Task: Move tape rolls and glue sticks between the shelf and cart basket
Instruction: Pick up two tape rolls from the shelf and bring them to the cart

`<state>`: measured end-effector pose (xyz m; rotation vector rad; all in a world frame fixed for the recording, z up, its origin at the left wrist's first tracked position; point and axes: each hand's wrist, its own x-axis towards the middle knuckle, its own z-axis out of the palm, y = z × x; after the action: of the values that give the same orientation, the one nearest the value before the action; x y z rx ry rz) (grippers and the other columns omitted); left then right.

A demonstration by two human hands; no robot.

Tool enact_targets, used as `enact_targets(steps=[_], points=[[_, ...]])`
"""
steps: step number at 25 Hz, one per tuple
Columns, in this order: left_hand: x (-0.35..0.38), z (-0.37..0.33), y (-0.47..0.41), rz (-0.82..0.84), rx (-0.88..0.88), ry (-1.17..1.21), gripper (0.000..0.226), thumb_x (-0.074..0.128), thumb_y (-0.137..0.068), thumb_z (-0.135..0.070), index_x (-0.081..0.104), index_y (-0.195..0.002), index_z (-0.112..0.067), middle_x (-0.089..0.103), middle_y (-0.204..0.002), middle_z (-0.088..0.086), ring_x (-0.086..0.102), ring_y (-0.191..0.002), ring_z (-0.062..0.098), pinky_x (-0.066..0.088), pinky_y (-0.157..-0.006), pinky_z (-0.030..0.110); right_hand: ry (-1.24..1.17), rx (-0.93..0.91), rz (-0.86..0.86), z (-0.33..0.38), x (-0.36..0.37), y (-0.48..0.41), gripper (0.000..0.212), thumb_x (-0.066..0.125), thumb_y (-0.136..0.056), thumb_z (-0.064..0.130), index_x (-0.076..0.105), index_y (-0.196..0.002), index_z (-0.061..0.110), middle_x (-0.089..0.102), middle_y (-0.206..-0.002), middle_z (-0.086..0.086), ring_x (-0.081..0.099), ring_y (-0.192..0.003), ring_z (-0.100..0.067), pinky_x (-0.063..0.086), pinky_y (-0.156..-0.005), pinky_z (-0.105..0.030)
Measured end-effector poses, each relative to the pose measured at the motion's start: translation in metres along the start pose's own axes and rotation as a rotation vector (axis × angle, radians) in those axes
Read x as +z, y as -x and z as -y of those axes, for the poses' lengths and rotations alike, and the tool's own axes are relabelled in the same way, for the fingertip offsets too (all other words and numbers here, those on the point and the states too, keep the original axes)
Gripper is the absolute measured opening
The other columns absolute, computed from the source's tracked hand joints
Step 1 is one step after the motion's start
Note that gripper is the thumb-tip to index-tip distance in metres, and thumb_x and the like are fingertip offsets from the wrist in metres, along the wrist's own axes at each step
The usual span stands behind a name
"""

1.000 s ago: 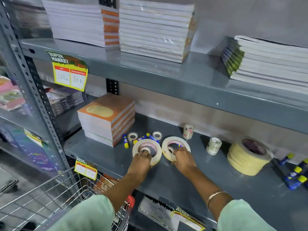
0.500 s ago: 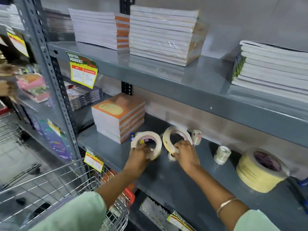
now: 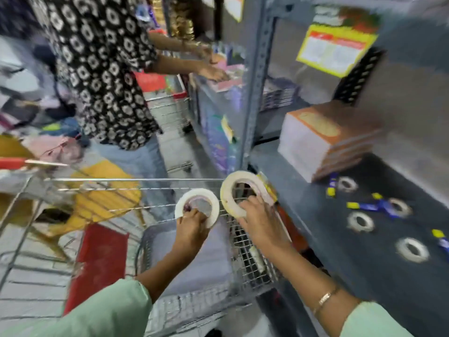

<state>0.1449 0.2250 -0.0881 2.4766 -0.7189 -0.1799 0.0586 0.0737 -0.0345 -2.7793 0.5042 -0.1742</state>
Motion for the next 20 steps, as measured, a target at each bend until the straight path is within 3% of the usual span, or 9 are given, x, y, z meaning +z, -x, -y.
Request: enact_targets(steps=[3, 5, 6, 7, 9, 11, 15, 18, 20], points=[[0.023, 0.073, 0.003, 0.11, -0.126, -0.02, 0.007, 0.06, -0.054, -0.007, 0.06, -0.055, 0.0, 0.065, -0.062, 0.021, 0.066, -0.062, 0.035, 0.053, -0.054, 0.034, -0.007, -0.085, 0.18, 0.021, 0.078, -0.021, 0.043, 0.051, -0.087, 0.009, 0.05, -0.129, 0.014, 0.053, -0.132, -0.01, 0.045, -0.127, -0.029, 0.039, -0.102, -0.038], [0.049, 0.119, 0.001, 0.196, -0.184, 0.001, 0.007, 0.059, -0.058, -0.009, 0.059, -0.058, -0.002, 0.065, -0.065, 0.019, 0.064, -0.064, 0.034, 0.056, -0.052, 0.034, 0.02, -0.11, 0.35, 0.025, 0.131, -0.035, 0.044, 0.053, -0.085, 0.007, 0.052, -0.129, 0.01, 0.055, -0.133, -0.013, 0.046, -0.128, -0.029, 0.039, -0.105, -0.037], [0.065, 0.143, -0.003, 0.208, -0.217, -0.018, 0.01, 0.056, -0.062, -0.012, 0.061, -0.064, -0.003, 0.066, -0.072, 0.018, 0.064, -0.069, 0.033, 0.058, -0.057, 0.033, 0.068, -0.117, 0.417, 0.025, 0.16, -0.044, 0.039, 0.062, -0.08, 0.011, 0.061, -0.118, 0.006, 0.063, -0.123, -0.014, 0.054, -0.121, -0.027, 0.044, -0.1, -0.032], [0.079, 0.16, -0.005, 0.213, -0.242, -0.038, 0.018, 0.05, -0.068, -0.017, 0.063, -0.069, -0.004, 0.068, -0.076, 0.016, 0.065, -0.073, 0.032, 0.058, -0.061, 0.031, 0.08, -0.11, 0.467, 0.021, 0.183, -0.048, 0.036, 0.078, -0.064, 0.019, 0.072, -0.097, 0.007, 0.072, -0.101, -0.012, 0.066, -0.102, -0.024, 0.052, -0.086, -0.025], [0.111, 0.189, -0.012, 0.279, -0.288, -0.056, 0.028, 0.041, -0.069, -0.022, 0.064, -0.072, -0.007, 0.069, -0.076, 0.014, 0.068, -0.071, 0.032, 0.053, -0.061, 0.031, 0.131, -0.068, 0.553, 0.013, 0.229, -0.06, 0.043, 0.09, -0.014, 0.024, 0.071, -0.05, 0.012, 0.069, -0.053, -0.004, 0.068, -0.054, -0.013, 0.052, -0.048, -0.015], [0.144, 0.209, -0.023, 0.288, -0.307, -0.085, 0.02, 0.046, -0.068, -0.015, 0.064, -0.068, -0.006, 0.07, -0.071, 0.016, 0.068, -0.069, 0.036, 0.053, -0.059, 0.034, 0.163, -0.068, 0.488, 0.002, 0.266, -0.069, 0.046, 0.085, 0.0, 0.023, 0.069, -0.042, 0.013, 0.066, -0.046, -0.004, 0.066, -0.045, -0.01, 0.05, -0.039, -0.015], [0.192, 0.233, -0.038, 0.373, -0.314, -0.105, 0.026, 0.042, -0.074, -0.013, 0.065, -0.08, -0.003, 0.067, -0.082, 0.021, 0.064, -0.078, 0.041, 0.055, -0.075, 0.05, 0.246, -0.13, 0.499, -0.007, 0.305, -0.075, 0.043, 0.09, -0.007, 0.022, 0.069, -0.042, 0.009, 0.071, -0.052, -0.003, 0.069, -0.05, -0.013, 0.054, -0.042, -0.019], [0.21, 0.24, -0.037, 0.324, -0.306, -0.122, 0.011, 0.058, -0.067, 0.001, 0.062, -0.077, -0.002, 0.065, -0.078, 0.024, 0.062, -0.069, 0.043, 0.053, -0.06, 0.048, 0.257, -0.16, 0.547, -0.013, 0.329, -0.076, 0.037, 0.088, -0.016, 0.021, 0.071, -0.046, 0.01, 0.07, -0.054, -0.002, 0.069, -0.054, -0.013, 0.055, -0.048, -0.019], [0.216, 0.241, -0.035, 0.308, -0.282, -0.143, 0.025, 0.069, -0.059, 0.007, 0.059, -0.078, -0.006, 0.065, -0.078, 0.02, 0.061, -0.066, 0.04, 0.052, -0.052, 0.042, 0.278, -0.192, 0.546, -0.016, 0.34, -0.073, 0.034, 0.088, -0.023, 0.022, 0.072, -0.051, 0.01, 0.069, -0.055, 0.0, 0.067, -0.057, -0.012, 0.055, -0.053, -0.018]])
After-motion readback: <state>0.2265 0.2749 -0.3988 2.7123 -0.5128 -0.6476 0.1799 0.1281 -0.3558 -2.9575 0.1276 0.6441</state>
